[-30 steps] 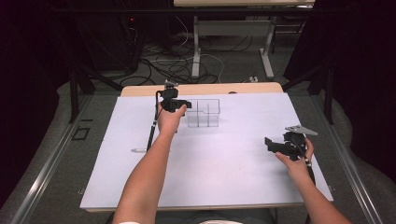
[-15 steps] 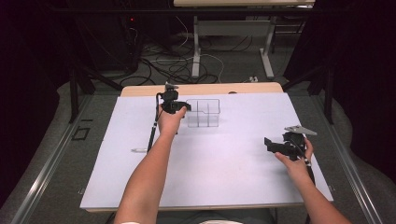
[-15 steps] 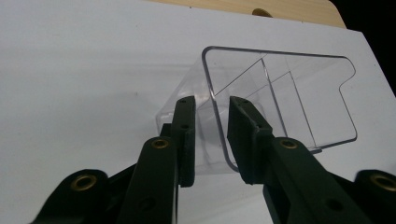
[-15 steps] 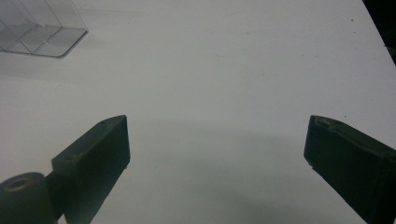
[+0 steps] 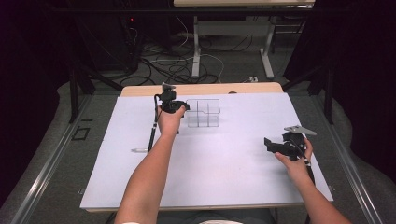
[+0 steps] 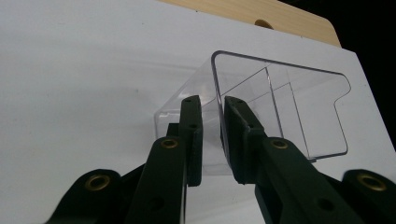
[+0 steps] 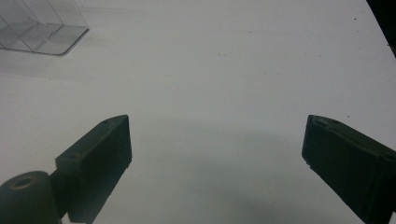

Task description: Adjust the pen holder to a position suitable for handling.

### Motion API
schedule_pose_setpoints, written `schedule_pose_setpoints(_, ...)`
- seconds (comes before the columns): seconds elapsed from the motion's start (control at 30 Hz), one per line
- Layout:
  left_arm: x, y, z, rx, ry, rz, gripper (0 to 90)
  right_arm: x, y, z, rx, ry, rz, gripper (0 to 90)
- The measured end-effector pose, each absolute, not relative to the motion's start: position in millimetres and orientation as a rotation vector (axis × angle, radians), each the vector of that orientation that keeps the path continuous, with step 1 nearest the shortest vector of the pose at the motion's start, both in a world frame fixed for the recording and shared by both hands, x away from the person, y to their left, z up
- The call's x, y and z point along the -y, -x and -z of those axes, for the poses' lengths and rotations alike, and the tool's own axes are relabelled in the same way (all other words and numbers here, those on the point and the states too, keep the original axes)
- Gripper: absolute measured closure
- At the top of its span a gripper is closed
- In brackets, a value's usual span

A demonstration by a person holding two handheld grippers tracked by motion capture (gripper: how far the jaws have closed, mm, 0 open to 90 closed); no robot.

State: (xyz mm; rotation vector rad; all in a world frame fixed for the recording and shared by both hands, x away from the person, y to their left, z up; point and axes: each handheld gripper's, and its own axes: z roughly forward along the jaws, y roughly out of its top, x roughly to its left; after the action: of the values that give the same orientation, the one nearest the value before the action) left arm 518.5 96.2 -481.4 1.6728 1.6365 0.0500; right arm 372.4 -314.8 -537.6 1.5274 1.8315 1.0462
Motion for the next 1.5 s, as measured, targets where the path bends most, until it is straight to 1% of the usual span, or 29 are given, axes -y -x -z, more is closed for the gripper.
schedule_pose_setpoints(0.23, -93, -518, 478, -1.650, -1.704, -0.110, 81.1, 315, -372, 538, -1.829, -1.536, -1.046, 8.6)
schedule_pose_setpoints(0.6, -89, -517, 474, -1.673, -1.724, -0.139, 82.7, 316, -373, 538, -1.830, -1.531, -1.046, 9.1)
schedule_pose_setpoints(1.0, -90, -508, 468, -1.683, -1.726, -0.136, 83.1, 315, -373, 538, -1.834, -1.528, -1.046, 9.3)
schedule_pose_setpoints(1.07, -90, -505, 468, -1.684, -1.736, -0.147, 83.4, 315, -373, 538, -1.833, -1.530, -1.047, 9.3)
schedule_pose_setpoints(1.5, -93, -482, 469, -1.694, -1.741, -0.112, 83.3, 314, -373, 538, -1.830, -1.526, -1.044, 9.4)
